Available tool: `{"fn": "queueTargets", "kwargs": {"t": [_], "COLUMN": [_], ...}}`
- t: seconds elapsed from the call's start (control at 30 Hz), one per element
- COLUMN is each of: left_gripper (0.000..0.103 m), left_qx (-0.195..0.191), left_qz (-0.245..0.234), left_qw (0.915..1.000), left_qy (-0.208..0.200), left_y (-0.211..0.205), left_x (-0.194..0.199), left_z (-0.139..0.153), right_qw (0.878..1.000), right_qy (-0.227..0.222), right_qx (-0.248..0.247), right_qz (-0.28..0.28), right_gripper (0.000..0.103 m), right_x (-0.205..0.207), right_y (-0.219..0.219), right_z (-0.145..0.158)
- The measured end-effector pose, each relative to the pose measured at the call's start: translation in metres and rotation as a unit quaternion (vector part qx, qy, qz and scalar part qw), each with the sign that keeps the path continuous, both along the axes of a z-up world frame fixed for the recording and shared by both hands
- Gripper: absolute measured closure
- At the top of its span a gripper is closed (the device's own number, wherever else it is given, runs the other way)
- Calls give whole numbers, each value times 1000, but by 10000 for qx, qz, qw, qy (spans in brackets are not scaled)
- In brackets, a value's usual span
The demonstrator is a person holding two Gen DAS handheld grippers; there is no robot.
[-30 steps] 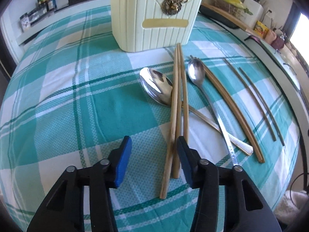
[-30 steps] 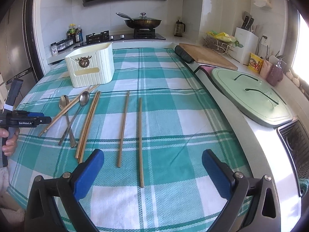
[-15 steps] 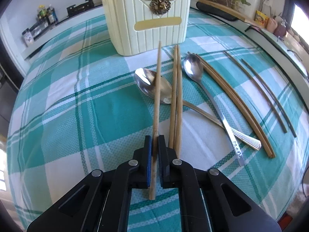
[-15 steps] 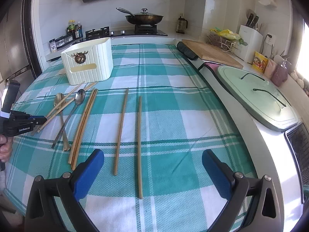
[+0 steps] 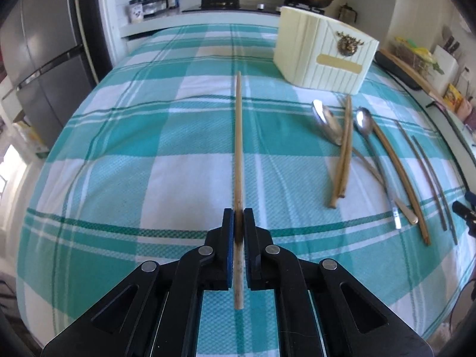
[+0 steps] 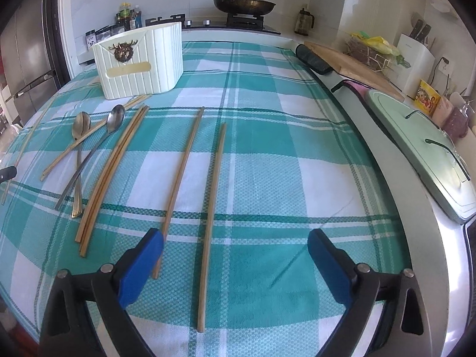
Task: Organize utensils
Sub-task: 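Lift the chopstick with the left tool while the right tool grasps another chopstick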
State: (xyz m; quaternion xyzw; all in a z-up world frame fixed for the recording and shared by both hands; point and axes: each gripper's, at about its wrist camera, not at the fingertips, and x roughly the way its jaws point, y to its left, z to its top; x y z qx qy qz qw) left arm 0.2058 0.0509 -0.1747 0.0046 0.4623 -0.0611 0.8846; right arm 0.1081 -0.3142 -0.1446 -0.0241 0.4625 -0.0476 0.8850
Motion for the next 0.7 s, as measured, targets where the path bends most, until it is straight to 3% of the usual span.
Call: {"fn": "queueTargets", "kwargs": {"t": [0.07,0.13,0.17,0.2,0.23,0.27,0.33,0.4,0.5,0.7], "left_gripper": [96,85,65,39,28,20,15,0,0,0], "left_qx": [155,263,371,463,518,540,561,618,246,266], "left_qz": [41,-2,-30,-34,-40,-49,10,164,294,99], "left_qw": [9999,9996,9992,9988,9985,9983,9982,9979,9992,9996], "left_qy": [29,-96,-137,-177,-191,-190,-210,-102,123,9], "left_y": [-1,-4,-7,-8,-9,-9,-7,-3,7,6], "left_x": [2,0,0,-1,0,-1,-3,0,4,-2], "left_z": [-8,-11,-11,-11,-13,-14,-17,-19,-21,-21], "right_qw": [9999,9996,9994,9993,9990,9992,9994,9988,9987,9985], "right_qy": [114,231,295,338,397,374,319,308,227,127], "right_qx": [-69,-126,-148,-158,-152,-87,111,364,389,434], "right_qz": [24,58,88,101,116,117,91,79,238,323], "right_gripper": [17,17,17,17,17,18,18,16,15,11], "right_x": [3,5,6,6,5,5,4,6,7,7], "right_y": [1,1,2,2,1,0,-5,-11,-12,-15], "right_z": [-5,-11,-15,-18,-22,-24,-25,-28,-29,-30]}}
